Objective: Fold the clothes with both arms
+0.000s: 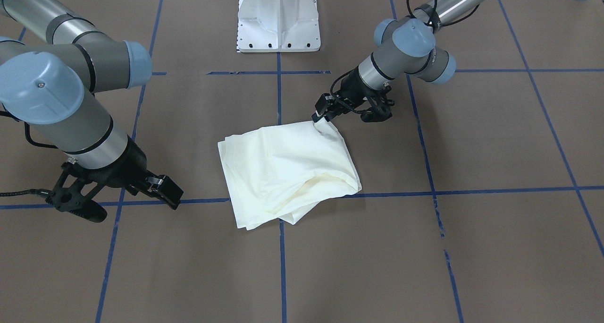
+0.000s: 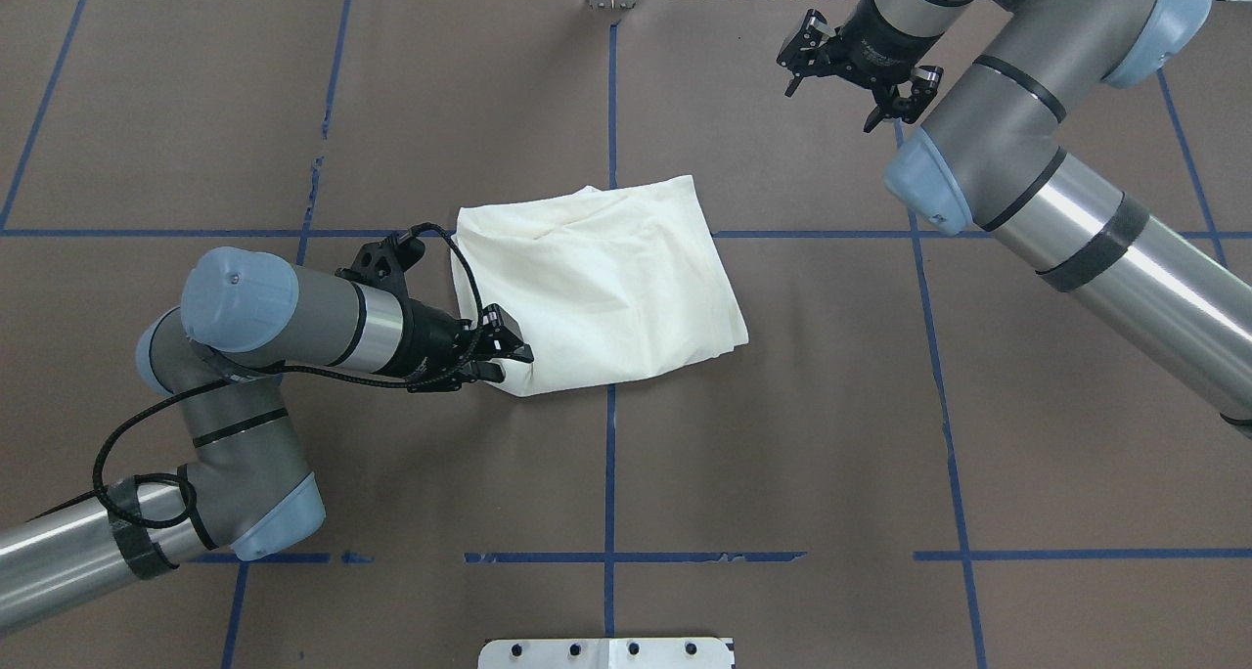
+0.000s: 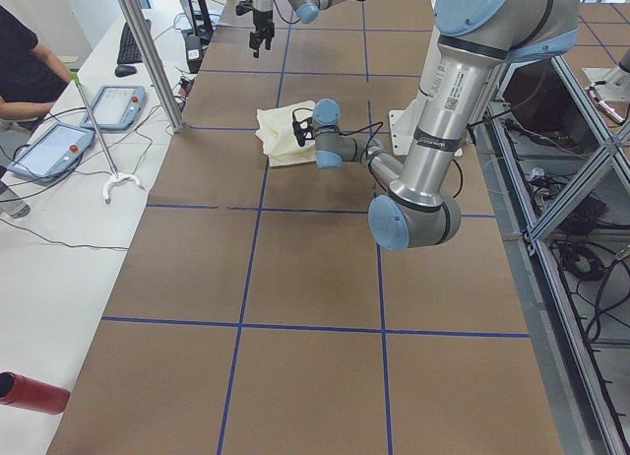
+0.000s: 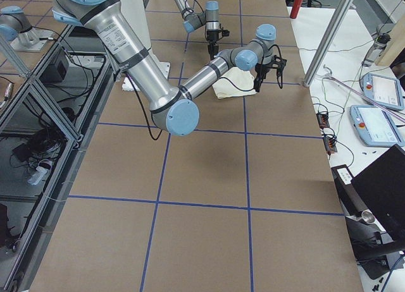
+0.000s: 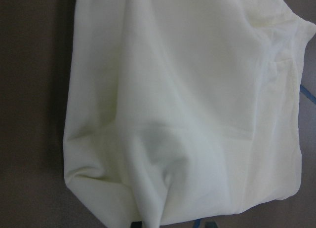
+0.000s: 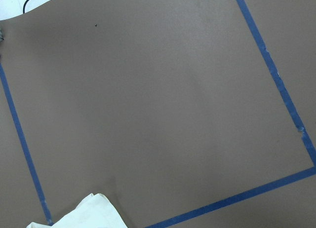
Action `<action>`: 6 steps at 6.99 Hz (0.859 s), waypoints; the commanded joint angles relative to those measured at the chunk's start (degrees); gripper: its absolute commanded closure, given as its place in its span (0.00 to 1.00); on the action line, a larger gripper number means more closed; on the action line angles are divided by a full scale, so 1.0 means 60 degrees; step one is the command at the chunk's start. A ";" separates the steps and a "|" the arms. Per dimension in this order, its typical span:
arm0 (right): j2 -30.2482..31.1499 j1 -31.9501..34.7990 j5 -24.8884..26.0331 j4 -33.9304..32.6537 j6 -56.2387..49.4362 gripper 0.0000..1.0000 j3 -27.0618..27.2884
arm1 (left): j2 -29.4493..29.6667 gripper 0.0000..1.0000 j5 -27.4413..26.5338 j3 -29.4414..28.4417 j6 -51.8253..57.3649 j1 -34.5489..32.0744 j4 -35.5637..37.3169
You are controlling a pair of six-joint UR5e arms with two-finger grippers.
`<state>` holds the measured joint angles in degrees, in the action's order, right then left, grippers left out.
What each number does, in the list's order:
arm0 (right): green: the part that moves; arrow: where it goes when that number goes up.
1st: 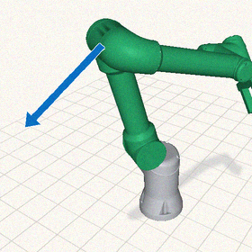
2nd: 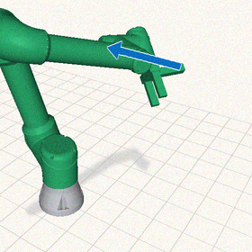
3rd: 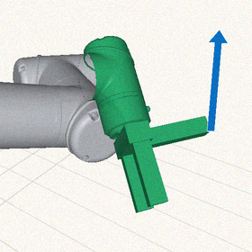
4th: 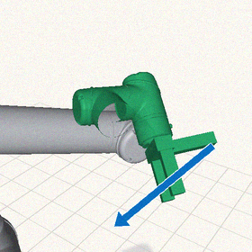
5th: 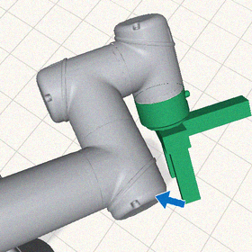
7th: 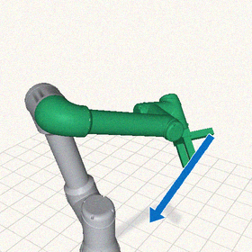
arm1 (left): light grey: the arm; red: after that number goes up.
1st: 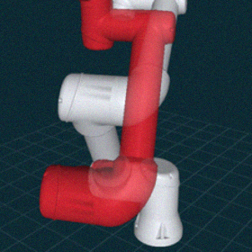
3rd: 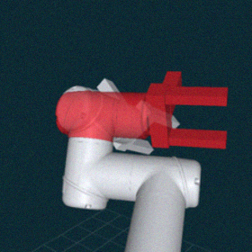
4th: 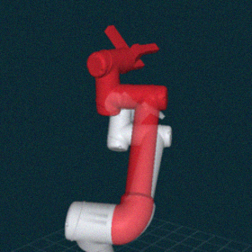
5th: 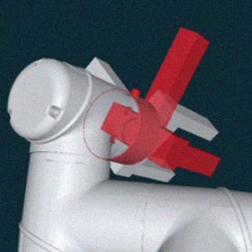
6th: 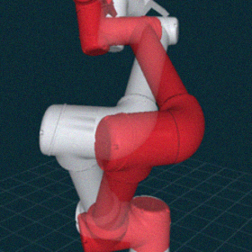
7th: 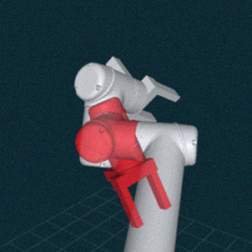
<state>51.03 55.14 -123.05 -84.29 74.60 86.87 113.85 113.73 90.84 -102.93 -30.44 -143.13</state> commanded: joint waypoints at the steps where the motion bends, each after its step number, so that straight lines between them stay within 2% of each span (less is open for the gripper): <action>1: 0.0020 -0.0006 0.0000 0.0000 0.0004 0.00 0.0008 | 0.0009 0.51 -0.0044 0.0006 0.0016 0.0034 0.0139; 2: 0.0020 -0.0006 0.0000 0.0000 0.0004 0.00 -0.0006 | 0.0009 0.84 -0.0044 0.0021 0.0001 0.0034 0.0154; 3: 0.0035 -0.0006 0.0000 0.0000 0.0004 0.00 -0.0006 | -0.0005 1.00 -0.0044 0.0035 0.0030 0.0019 0.0139; 6: 0.0094 -0.0020 0.0015 0.0015 -0.0040 0.00 -0.0021 | -0.0034 1.00 0.0102 0.0065 0.0103 -0.0025 0.0154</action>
<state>51.55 55.04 -122.97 -84.23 74.51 86.78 113.80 114.07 91.11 -102.63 -30.38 -142.22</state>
